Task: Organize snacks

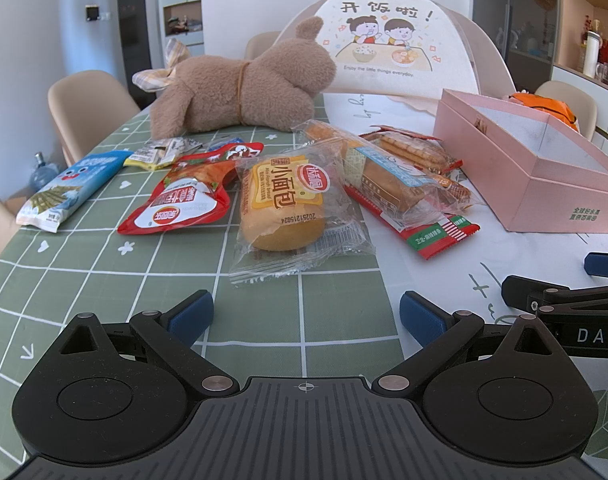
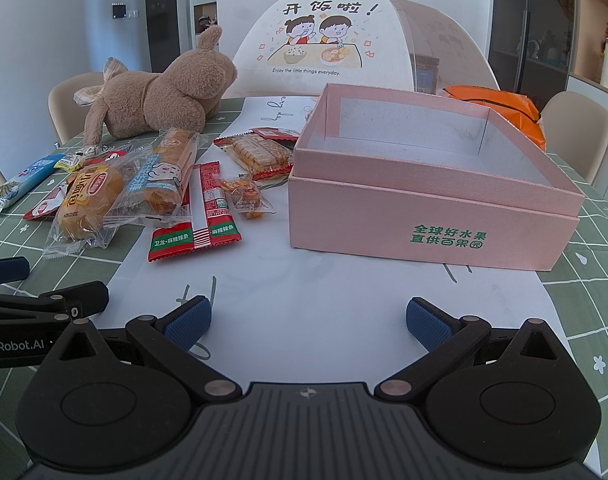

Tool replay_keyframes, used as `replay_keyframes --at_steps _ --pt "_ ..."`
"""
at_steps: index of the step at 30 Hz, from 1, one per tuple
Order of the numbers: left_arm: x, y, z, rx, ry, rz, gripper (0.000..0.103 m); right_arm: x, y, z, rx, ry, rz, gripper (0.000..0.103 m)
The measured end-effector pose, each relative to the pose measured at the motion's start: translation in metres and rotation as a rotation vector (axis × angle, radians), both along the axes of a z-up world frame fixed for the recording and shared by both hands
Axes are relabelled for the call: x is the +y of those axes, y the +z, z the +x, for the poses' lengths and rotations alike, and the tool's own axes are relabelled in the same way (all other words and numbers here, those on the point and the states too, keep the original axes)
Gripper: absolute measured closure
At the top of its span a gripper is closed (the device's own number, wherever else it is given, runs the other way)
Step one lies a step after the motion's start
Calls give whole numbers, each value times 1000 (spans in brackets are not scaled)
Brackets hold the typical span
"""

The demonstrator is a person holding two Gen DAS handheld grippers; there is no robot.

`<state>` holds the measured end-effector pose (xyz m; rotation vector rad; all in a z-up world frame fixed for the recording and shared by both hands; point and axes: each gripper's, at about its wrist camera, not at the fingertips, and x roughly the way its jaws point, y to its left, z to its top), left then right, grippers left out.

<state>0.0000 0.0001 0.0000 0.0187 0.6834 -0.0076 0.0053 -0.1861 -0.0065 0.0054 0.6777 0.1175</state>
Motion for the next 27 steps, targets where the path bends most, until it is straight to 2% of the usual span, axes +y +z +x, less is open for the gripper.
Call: replay_keyframes --at_steps 8,14,17,19,22,24,27 --pt "0 0 0 0 0 0 1 0 0 0 -1 0 1 0" --pt "1 1 0 12 -22 3 1 -3 -11 -5 0 1 3 0" --pt "11 12 4 91 -92 -29 2 -3 -8 1 103 15 -2 0" --pt "29 26 1 99 -135 -56 2 0 -5 0 155 -31 -6 0" --pt "70 59 7 16 -126 -8 2 2 -2 -1 177 -74 -2 0" --pt "110 77 26 -12 -86 6 2 7 -1 1 190 -119 -1 0" --pt "178 87 71 5 20 24 2 11 2 4 239 -165 -3 0"
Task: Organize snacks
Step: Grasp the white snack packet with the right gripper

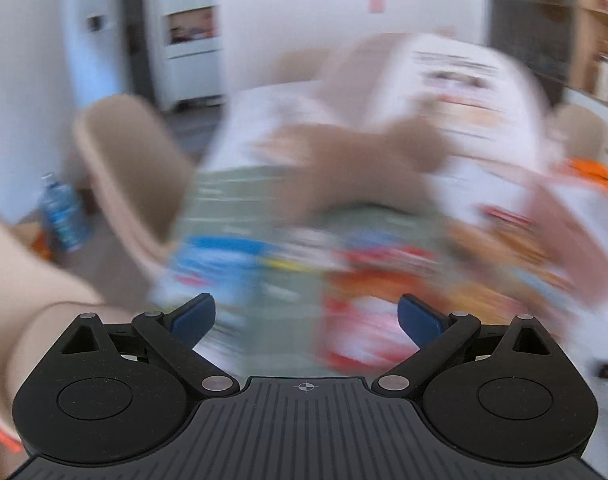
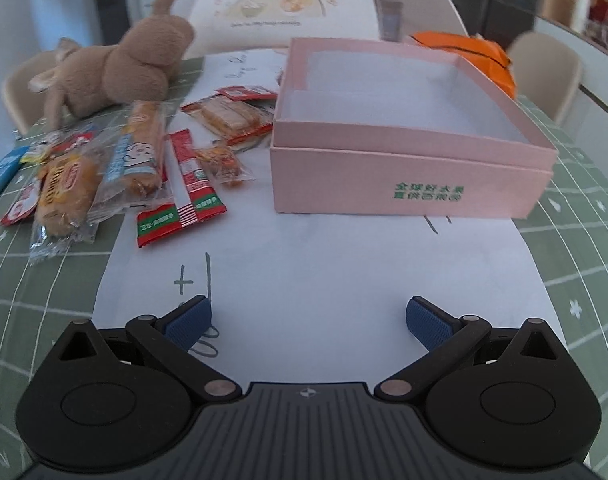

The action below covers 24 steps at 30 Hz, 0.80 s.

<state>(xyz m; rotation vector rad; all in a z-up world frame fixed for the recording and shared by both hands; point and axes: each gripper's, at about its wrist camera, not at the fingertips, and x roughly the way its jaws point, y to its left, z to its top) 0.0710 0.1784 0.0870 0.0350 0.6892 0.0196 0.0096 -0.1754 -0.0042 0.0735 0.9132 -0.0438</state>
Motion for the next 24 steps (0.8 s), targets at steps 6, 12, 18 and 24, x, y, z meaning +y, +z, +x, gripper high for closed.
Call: replay_keyframes --at_steps 6,12,18,24 --pt "93 -36 84 154 66 -66 3 41 28 8 28 26 33 14" --pt "83 -63 87 190 -120 -93 7 122 75 52 -41 203 87 13" --pt "58 -67 41 193 -273 -74 11 221 70 161 -16 306 127 13" --pt "73 -56 18 211 -269 -221 13 289 29 234 78 276 120 16"
